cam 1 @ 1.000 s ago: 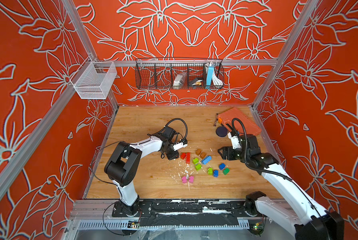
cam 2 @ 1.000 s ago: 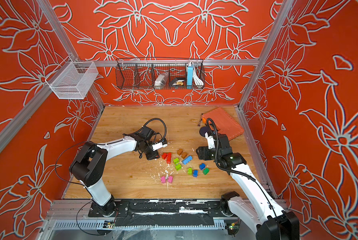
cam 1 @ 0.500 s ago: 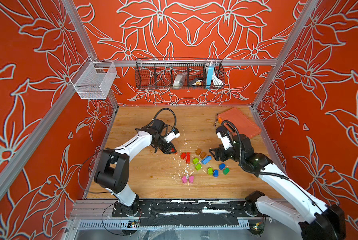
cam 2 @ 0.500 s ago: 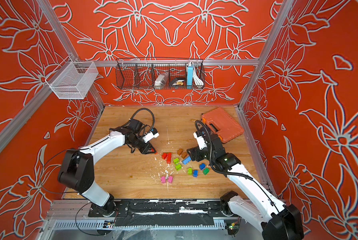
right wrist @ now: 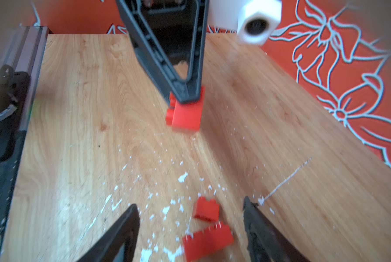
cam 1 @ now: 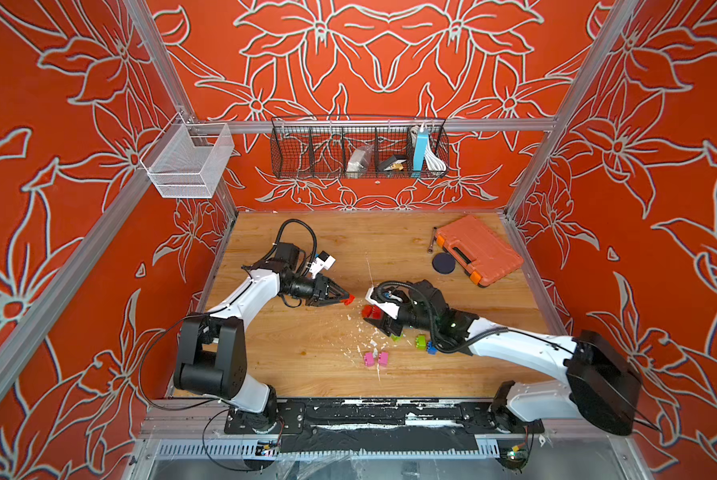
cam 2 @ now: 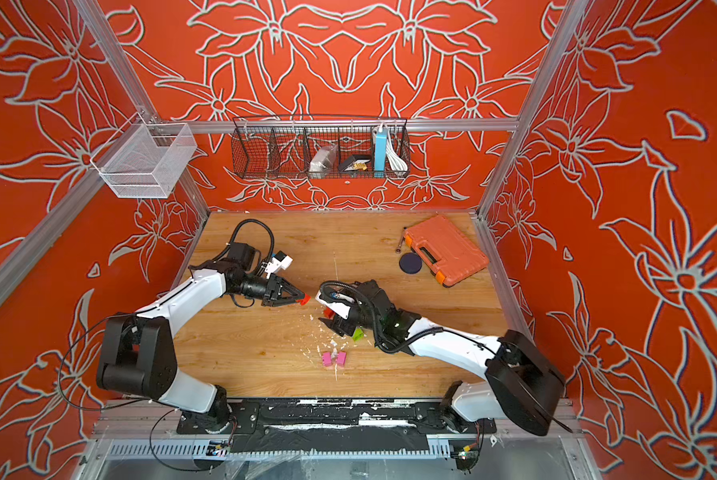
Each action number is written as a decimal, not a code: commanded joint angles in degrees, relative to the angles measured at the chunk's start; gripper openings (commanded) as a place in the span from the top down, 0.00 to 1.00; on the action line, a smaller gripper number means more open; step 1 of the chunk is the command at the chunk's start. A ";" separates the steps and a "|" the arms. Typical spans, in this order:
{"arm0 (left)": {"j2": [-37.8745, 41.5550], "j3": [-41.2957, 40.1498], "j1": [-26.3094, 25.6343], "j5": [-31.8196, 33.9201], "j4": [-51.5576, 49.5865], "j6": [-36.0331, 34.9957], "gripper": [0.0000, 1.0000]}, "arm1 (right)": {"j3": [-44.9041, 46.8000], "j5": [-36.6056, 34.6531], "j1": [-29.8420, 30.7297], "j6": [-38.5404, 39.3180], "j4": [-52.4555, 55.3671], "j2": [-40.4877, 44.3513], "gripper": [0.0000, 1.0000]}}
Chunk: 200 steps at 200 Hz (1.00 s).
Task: Assemble the letter h with lego
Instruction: Pick up the lego brick from the center of the board.
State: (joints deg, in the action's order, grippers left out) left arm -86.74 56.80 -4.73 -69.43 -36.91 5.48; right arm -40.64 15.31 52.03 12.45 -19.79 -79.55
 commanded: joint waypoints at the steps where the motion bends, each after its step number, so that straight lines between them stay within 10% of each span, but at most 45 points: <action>1: 1.71 -0.98 0.25 -5.87 6.86 7.17 0.72 | -3.23 0.62 0.94 -2.11 -11.19 -3.52 0.31; 58: 1.81 -1.87 0.33 -6.16 9.60 10.08 0.72 | -3.99 2.75 1.68 -9.94 -17.65 -7.89 0.44; 107: 3.84 -2.97 0.34 -6.59 10.13 8.70 0.68 | -5.91 2.14 1.67 -15.33 -16.42 -9.89 0.75; 130: 5.02 -3.10 0.46 -6.85 9.94 7.66 0.54 | -6.90 1.39 1.44 -18.55 -12.94 -9.39 0.82; 162: 6.85 -0.21 2.55 -5.74 2.57 -2.66 0.05 | -7.33 6.52 -0.81 -25.66 -7.06 -8.34 0.84; 200: 12.98 1.41 5.96 -3.94 -1.78 -25.28 0.00 | -13.42 19.07 -4.63 -32.55 10.26 -8.94 0.84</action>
State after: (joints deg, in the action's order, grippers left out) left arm -78.70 56.77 -0.14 -73.58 -34.17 0.08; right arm -48.86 24.49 49.21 -13.37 -22.09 -88.84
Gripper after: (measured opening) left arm 0.995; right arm 0.257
